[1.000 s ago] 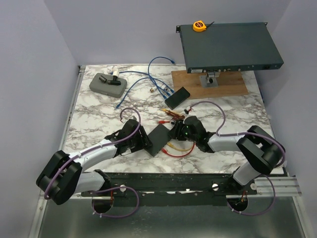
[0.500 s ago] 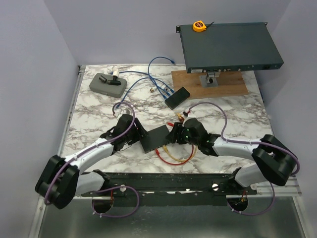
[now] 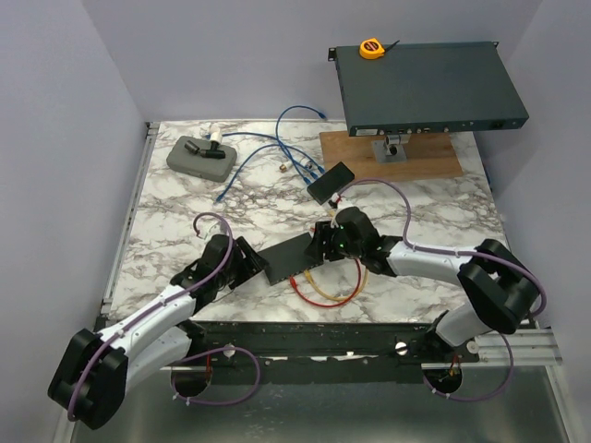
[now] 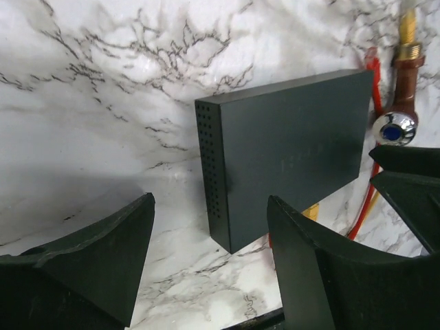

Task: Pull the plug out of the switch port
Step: Move the switch port to the center of the board.

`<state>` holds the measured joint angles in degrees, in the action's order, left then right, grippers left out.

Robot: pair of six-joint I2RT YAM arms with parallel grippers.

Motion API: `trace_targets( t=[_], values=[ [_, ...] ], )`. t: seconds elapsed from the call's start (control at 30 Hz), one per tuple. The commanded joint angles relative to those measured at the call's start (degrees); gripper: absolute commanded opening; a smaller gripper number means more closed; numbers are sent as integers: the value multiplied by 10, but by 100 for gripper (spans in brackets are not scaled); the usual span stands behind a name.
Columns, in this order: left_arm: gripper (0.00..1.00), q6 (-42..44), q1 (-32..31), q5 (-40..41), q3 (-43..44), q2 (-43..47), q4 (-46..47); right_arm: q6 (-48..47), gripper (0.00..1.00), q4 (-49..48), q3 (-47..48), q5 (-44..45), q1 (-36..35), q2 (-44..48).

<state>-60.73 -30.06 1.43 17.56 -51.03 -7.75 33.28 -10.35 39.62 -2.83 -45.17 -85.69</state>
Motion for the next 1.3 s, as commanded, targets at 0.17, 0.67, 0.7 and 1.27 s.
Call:
trace_targets(
  t=[0.17,0.67,0.7,1.27],
  values=[
    [67,12,-24,-67,16,-95,60,-31,59,17,52,-16,0,-84],
    [66,33,-11,-50,55,-148,60,83,55,-98,5,-64,-63,-117],
    [66,37,-7,-46,58,-145,54,90,55,-105,7,-64,-69,-124],
    [67,58,37,-33,41,-83,28,71,57,-20,-8,57,-34,-54]
  ],
)
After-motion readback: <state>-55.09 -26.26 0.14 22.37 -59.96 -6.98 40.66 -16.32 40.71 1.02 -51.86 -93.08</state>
